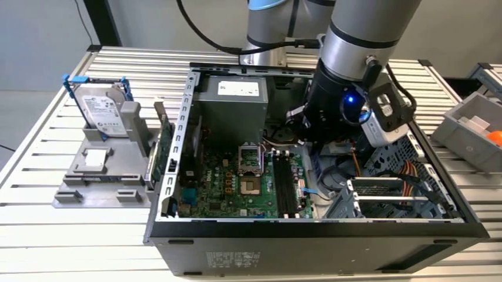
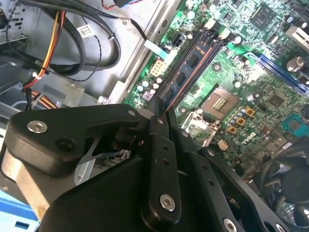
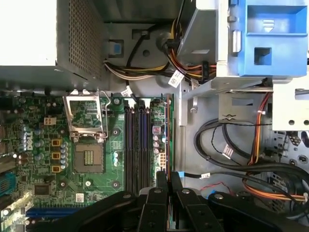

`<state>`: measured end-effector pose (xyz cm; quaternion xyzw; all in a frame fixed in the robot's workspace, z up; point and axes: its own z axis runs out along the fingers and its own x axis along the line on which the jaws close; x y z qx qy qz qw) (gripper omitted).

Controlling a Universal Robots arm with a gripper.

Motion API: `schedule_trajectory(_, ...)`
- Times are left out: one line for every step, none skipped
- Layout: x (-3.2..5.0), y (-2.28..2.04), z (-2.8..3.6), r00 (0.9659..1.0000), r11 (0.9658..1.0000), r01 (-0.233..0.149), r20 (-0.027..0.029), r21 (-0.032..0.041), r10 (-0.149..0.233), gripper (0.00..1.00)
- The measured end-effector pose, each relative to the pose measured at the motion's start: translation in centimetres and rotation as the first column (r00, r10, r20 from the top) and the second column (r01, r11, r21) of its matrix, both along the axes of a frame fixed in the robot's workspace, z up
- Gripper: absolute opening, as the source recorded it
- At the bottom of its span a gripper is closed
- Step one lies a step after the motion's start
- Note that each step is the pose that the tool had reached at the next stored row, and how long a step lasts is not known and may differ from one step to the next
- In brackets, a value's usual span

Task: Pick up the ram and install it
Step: 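Insert the ram into the slot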

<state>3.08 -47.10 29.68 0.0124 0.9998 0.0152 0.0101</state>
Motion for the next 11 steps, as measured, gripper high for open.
schedule_trajectory(-0.01, 0.00, -0.17, 1.0000, 1.0000, 0.001, 0.0000, 0.0000, -0.001, 0.00)
schedule_trajectory(-0.02, 0.00, -0.34, 1.0000, 1.0000, 0.002, 0.0000, -0.0001, -0.002, 0.00)
schedule_trajectory(-0.03, 0.00, -0.53, 1.0000, 1.0000, 0.004, 0.0000, 0.0000, -0.004, 0.00)
schedule_trajectory(-0.06, 0.00, -0.70, 1.0000, 1.0000, 0.004, 0.0000, 0.0000, -0.004, 0.00)
schedule_trajectory(-0.09, 0.00, -0.84, 1.0000, 1.0000, 0.004, 0.0001, 0.0001, -0.004, 0.00)
schedule_trajectory(-0.11, 0.00, -1.00, 1.0000, 1.0000, 0.004, 0.0001, 0.0000, -0.004, 0.00)
schedule_trajectory(-0.13, 0.00, -1.18, 1.0000, 1.0000, 0.004, -0.0001, 0.0001, -0.004, 0.00)
schedule_trajectory(-0.16, 0.00, -1.31, 1.0000, 1.0000, 0.005, -0.0004, 0.0001, -0.005, 0.00)
schedule_trajectory(-0.17, 0.00, -1.44, 1.0000, 1.0000, 0.005, -0.0011, 0.0001, -0.005, 0.00)
schedule_trajectory(-0.19, 0.00, -1.55, 1.0000, 1.0000, 0.005, -0.0019, 0.0001, -0.005, 0.00)
schedule_trajectory(-0.21, 0.00, -1.63, 1.0000, 1.0000, 0.005, -0.0029, 0.0000, -0.005, 0.00)
